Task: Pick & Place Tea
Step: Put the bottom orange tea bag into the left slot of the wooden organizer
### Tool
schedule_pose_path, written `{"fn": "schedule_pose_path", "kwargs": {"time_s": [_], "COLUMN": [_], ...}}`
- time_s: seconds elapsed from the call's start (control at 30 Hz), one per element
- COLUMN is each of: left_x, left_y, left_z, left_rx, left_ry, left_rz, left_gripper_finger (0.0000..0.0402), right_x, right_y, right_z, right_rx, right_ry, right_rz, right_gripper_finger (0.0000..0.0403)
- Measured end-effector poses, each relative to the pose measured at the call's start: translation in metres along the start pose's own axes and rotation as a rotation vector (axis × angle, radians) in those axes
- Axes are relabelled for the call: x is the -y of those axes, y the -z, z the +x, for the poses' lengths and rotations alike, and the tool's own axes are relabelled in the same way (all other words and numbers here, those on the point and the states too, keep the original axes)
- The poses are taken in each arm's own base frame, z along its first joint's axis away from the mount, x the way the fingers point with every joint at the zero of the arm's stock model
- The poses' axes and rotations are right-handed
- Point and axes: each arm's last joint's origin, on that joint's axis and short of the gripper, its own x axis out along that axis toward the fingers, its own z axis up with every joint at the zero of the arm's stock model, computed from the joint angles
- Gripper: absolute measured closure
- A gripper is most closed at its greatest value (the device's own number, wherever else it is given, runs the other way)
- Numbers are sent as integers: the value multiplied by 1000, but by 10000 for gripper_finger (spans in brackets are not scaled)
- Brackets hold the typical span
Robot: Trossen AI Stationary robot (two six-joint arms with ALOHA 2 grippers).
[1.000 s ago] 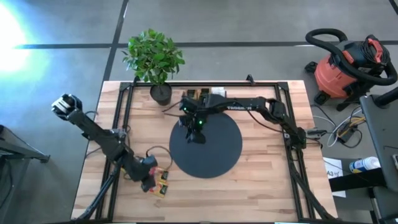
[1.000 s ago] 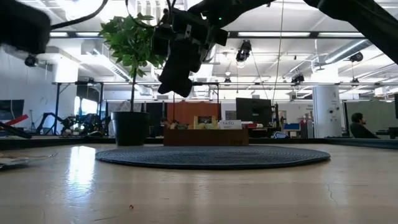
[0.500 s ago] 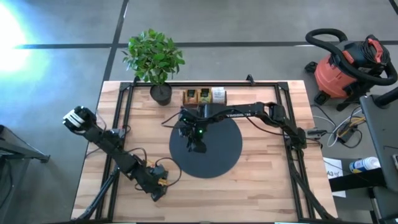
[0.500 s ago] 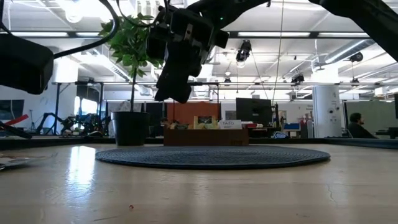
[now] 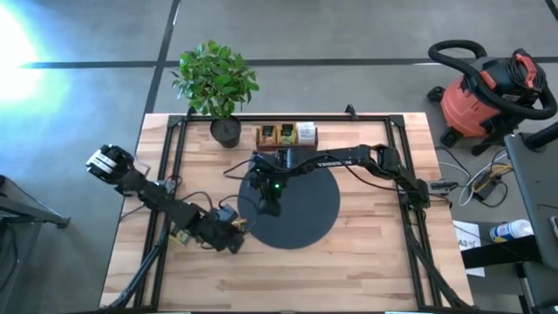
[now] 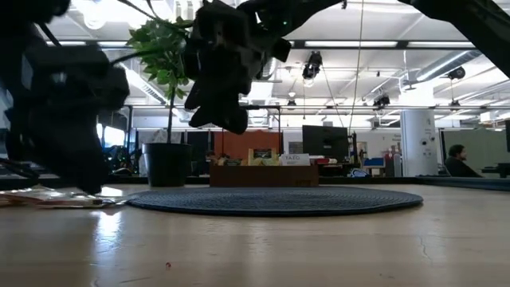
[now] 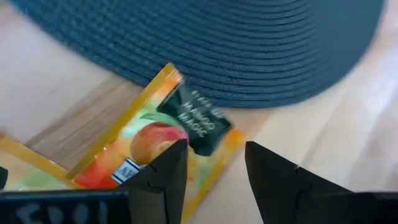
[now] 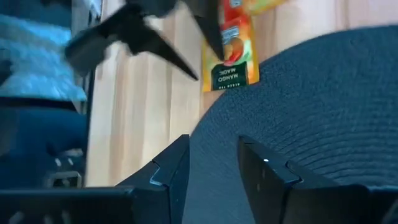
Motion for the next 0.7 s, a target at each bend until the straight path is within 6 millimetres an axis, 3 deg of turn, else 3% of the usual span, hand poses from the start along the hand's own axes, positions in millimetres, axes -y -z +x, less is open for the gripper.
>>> {"fn": "schedule_pose_path", "kwargs": {"time_s": [0.2,0.37,0.5,0.7], "left_x": [-4,0,-3,-12], "left_y": [-8,-11,0,10], "left_z": [-23,-46,-44,-25], "left_rx": [67,59,-55,-68], "left_ry": [-8,87,109,38], "left_rz": [-35,-86,-82,-84], "left_gripper_finger": [265,265,265,265], "right_x": [1,0,3,8], "right_y": [7,12,14,25], "right_z": [20,34,39,50], "right_rx": [47,93,127,114], "right_ry": [-38,-75,-94,-105], "right_rz": [166,245,292,408], "right_gripper_finger": [277,277,277,277]}}
